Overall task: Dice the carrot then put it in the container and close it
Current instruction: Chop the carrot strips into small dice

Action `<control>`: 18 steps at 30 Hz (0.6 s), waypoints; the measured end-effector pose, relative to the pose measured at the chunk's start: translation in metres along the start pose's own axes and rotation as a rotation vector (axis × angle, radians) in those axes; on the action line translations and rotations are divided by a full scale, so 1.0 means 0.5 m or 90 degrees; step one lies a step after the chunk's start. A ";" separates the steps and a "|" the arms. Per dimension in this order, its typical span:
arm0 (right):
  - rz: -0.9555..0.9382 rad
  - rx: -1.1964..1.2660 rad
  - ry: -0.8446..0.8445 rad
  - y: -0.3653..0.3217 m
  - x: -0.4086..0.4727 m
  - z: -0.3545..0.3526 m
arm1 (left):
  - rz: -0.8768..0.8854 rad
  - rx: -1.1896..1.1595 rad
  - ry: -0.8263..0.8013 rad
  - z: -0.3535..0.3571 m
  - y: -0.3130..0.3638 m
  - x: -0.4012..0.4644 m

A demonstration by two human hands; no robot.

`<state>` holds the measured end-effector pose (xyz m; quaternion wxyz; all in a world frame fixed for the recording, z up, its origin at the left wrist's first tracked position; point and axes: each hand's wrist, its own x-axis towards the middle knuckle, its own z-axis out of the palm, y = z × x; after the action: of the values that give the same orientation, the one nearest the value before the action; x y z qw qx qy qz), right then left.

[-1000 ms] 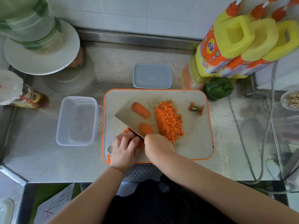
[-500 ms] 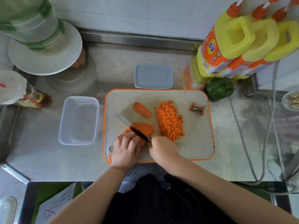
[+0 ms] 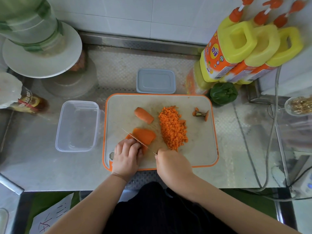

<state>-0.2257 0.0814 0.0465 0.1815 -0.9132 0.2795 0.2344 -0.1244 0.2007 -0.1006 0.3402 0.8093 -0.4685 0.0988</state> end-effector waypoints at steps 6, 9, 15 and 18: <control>0.031 0.010 -0.066 -0.009 0.022 -0.013 | 0.009 -0.008 0.002 -0.001 0.001 0.002; 0.054 0.022 -0.097 -0.022 0.038 -0.023 | 0.010 -0.004 -0.003 0.000 -0.001 0.001; 0.097 0.040 -0.145 -0.044 0.088 -0.012 | 0.017 -0.001 0.006 -0.001 0.002 0.007; 0.096 0.045 -0.141 -0.040 0.102 -0.002 | 0.018 -0.003 0.005 -0.003 0.003 0.008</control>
<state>-0.1760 0.0748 0.0243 0.2253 -0.8511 0.3340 0.3366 -0.1234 0.1982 -0.0970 0.3421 0.8014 -0.4791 0.1059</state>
